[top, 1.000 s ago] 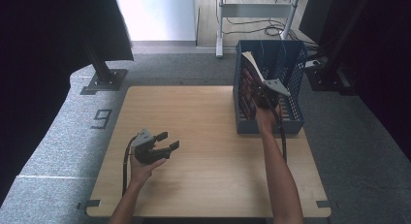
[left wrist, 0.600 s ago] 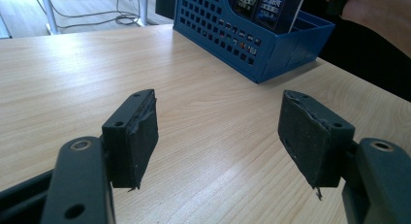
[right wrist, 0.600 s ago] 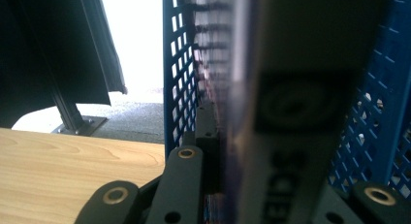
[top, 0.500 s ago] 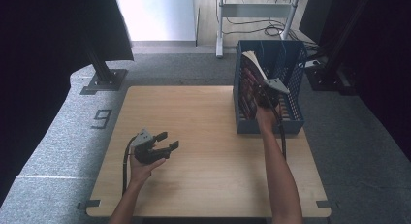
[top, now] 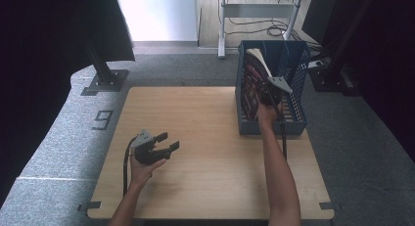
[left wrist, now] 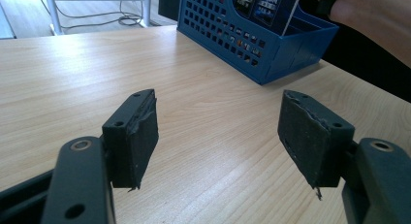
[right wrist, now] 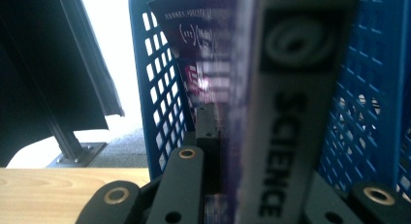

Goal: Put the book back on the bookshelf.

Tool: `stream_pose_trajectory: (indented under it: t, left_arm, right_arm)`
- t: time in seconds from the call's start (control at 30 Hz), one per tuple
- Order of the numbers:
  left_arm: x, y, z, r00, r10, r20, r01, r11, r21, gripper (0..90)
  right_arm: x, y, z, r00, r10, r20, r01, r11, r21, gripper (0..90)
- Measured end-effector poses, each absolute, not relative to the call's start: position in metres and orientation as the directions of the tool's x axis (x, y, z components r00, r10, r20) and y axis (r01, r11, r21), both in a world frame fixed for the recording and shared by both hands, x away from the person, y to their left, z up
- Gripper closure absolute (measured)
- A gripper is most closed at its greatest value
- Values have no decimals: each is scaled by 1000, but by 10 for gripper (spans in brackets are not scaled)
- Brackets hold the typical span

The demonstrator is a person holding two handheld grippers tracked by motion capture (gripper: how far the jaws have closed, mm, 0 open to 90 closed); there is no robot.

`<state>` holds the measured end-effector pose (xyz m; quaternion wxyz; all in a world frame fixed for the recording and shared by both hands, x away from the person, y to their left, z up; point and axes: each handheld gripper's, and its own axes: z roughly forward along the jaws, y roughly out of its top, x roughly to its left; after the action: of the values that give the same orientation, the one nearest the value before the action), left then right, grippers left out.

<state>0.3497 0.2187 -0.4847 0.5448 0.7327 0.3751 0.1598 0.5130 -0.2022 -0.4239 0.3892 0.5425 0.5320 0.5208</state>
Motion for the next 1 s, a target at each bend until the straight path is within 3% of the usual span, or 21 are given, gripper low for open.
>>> stream_pose_trajectory:
  t: [0.37, 0.57, 0.7, 1.0]
  left_arm:
    - [351, 224, -485, 657, 731, -184, 379, -109, 919, 308]
    - [352, 226, -484, 656, 731, -185, 379, -108, 919, 309]
    - [350, 224, -483, 662, 728, -180, 374, -113, 920, 309]
    - [348, 221, -482, 668, 723, -175, 367, -116, 923, 309]
  right_arm:
    - [533, -186, -425, -83, 990, 109, 120, -99, 988, 817]
    - [534, -173, -431, -142, 988, 64, 118, -48, 992, 808]
    - [531, -166, -431, -231, 972, 40, 124, -12, 992, 712]
    - [517, -168, -428, -305, 952, 9, 135, 34, 990, 625]
